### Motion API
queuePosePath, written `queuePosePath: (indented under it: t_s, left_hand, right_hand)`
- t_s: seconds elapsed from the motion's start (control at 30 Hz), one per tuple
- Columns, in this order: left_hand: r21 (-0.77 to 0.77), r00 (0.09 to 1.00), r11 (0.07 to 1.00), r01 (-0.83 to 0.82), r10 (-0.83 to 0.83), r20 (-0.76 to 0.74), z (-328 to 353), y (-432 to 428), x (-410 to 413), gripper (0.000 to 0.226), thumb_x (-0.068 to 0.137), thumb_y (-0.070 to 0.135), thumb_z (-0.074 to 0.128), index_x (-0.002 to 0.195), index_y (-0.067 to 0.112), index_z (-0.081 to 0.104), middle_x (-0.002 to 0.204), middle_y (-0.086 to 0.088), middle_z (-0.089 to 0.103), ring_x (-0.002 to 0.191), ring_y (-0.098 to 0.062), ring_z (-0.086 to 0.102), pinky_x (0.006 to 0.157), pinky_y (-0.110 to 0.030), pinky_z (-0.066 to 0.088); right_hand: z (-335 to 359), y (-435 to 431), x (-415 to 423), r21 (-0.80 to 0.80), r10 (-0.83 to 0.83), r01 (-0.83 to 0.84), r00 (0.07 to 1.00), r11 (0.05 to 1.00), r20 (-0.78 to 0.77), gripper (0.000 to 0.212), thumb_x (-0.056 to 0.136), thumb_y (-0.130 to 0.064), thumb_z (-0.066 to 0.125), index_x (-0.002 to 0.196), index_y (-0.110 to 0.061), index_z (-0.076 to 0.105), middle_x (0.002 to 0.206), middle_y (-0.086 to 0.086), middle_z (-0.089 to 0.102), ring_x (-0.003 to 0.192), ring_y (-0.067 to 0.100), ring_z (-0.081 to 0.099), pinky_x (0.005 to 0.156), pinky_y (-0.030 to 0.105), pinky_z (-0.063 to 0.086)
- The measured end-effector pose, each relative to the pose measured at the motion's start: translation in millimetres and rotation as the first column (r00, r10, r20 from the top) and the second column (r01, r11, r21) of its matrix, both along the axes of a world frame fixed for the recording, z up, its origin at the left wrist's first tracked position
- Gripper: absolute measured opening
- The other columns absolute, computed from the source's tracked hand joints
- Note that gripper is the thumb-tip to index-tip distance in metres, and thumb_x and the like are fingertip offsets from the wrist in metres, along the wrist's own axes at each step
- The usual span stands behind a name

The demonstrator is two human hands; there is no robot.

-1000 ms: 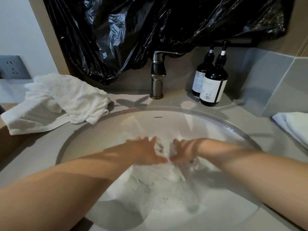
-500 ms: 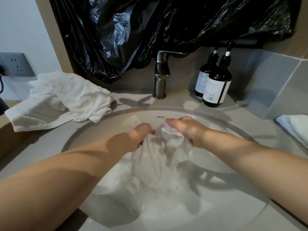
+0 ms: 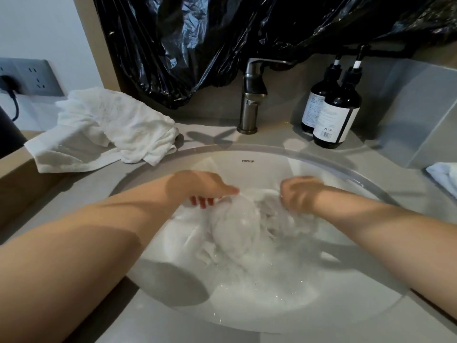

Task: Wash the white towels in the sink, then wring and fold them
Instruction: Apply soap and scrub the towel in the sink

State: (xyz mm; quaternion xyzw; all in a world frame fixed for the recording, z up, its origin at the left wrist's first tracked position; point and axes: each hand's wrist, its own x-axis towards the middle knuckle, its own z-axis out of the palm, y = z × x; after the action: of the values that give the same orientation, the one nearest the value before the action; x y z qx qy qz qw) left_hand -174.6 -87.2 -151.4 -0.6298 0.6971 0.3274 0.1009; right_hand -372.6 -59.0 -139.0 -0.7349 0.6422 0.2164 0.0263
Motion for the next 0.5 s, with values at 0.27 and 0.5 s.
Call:
queuePosePath:
  t_s: [0.27, 0.5]
  left_hand:
    - [0.373, 0.864, 0.894, 0.250, -0.379, 0.331, -22, 17, 0, 0.066, 0.079, 0.057, 0.072, 0.130, 0.016, 0.060, 0.123, 0.000, 0.059, 0.108, -0.019, 0.059, 0.087, -0.029, 0.053]
    - [0.165, 0.740, 0.889, 0.428, -0.449, 0.501, -20, 12, -13, 0.011, 0.083, 0.000, 0.053, 0.084, 0.011, 0.054, 0.088, -0.006, 0.048, 0.061, -0.019, 0.042, 0.037, -0.014, 0.032]
  right_hand:
    - [-26, 15, 35, 0.134, 0.164, -0.272, 0.833, 0.953, 0.528, 0.091, 0.076, -0.061, 0.069, 0.149, -0.028, 0.026, 0.144, -0.005, 0.038, 0.131, 0.017, 0.040, 0.107, 0.033, 0.038]
    - [-6, 13, 32, 0.086, 0.293, -0.298, 0.954, 0.951, 0.068, 0.022, 0.081, -0.030, 0.068, 0.095, -0.014, 0.062, 0.091, 0.002, 0.062, 0.087, 0.025, 0.065, 0.063, 0.024, 0.045]
